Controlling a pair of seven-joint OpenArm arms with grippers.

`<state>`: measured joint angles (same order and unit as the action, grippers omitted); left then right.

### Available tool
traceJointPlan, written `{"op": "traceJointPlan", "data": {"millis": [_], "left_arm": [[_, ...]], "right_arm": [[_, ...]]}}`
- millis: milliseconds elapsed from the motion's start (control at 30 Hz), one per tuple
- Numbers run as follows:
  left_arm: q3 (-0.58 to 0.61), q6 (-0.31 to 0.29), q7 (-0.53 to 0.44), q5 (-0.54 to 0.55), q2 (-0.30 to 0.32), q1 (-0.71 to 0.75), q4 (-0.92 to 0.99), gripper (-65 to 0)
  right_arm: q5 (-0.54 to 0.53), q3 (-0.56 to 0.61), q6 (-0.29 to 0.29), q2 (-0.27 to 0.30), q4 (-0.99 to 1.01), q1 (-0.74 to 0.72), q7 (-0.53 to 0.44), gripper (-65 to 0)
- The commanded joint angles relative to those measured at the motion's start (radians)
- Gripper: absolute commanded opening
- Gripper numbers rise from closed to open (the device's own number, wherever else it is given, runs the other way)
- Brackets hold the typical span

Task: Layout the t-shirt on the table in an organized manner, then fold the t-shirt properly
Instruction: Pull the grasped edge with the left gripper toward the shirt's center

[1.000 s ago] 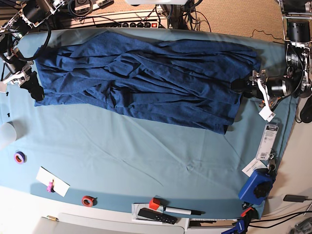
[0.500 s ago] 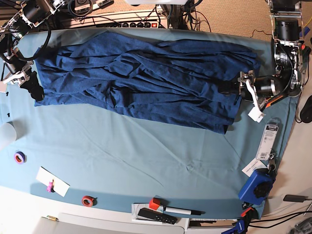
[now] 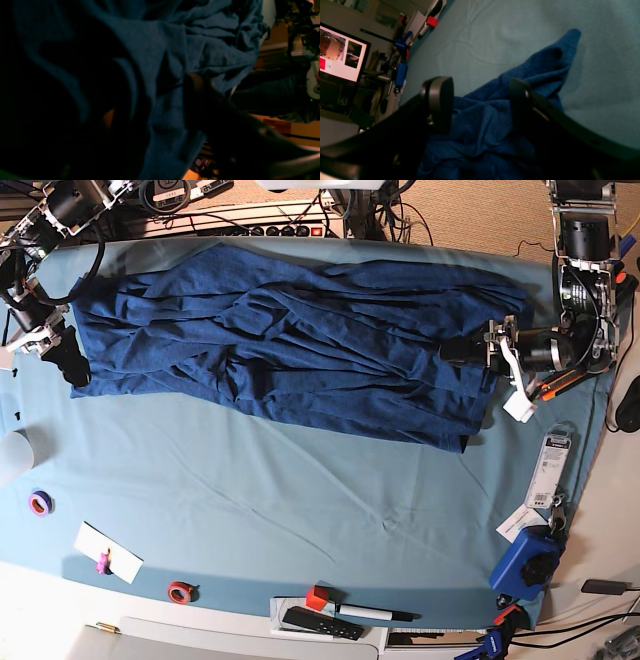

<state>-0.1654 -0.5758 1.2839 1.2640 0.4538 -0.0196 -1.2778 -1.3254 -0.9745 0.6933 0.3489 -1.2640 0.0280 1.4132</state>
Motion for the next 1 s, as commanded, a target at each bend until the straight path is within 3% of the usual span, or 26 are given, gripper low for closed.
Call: {"op": "traceJointPlan", "data": {"millis": [0, 100, 200, 267, 433, 800, 867, 967], "left_arm": [[0.006, 0.019, 0.043, -0.072, 0.009, 0.008, 0.002, -42.2], [0.006, 0.014, 0.006, -0.034, 0.009, 0.008, 0.002, -51.3], [0.006, -0.008, -0.003, -0.028, 0.009, 0.005, 0.002, -51.9], [0.006, -0.021, -0.002, -0.022, 0.009, 0.003, 0.002, -49.7], [0.006, -0.027, -0.003, 0.023, 0.009, 0.002, 0.002, -34.6], [0.006, -0.019, -0.066, -0.051, -0.037, 0.002, 0.002, -34.3], [0.006, -0.018, -0.066, -0.066, -0.041, -0.002, 0.002, -39.4], [0.005, -0.018, -0.065, -0.091, -0.041, -0.009, 0.002, -54.0]], "right_arm": [[-0.028, -0.004, 0.005, 0.026, -0.018, -0.008, -0.017, -30.1], [-0.028, -0.004, 0.005, 0.026, -0.018, -0.008, -0.017, -30.1], [-0.028, -0.005, 0.005, 0.026, -0.018, -0.008, -0.017, -30.1], [-0.028, -0.005, 0.005, 0.026, -0.018, -0.008, -0.017, -30.1], [-0.028, -0.005, 0.005, 0.026, -0.018, -0.008, -0.017, -30.1], [-0.028, -0.005, 0.005, 0.026, -0.018, -0.008, -0.017, -30.1], [-0.028, -0.005, 0.005, 0.026, -0.018, -0.008, -0.017, -30.1], [-0.028, -0.005, 0.005, 0.026, -0.018, -0.008, -0.017, -30.1]]}}
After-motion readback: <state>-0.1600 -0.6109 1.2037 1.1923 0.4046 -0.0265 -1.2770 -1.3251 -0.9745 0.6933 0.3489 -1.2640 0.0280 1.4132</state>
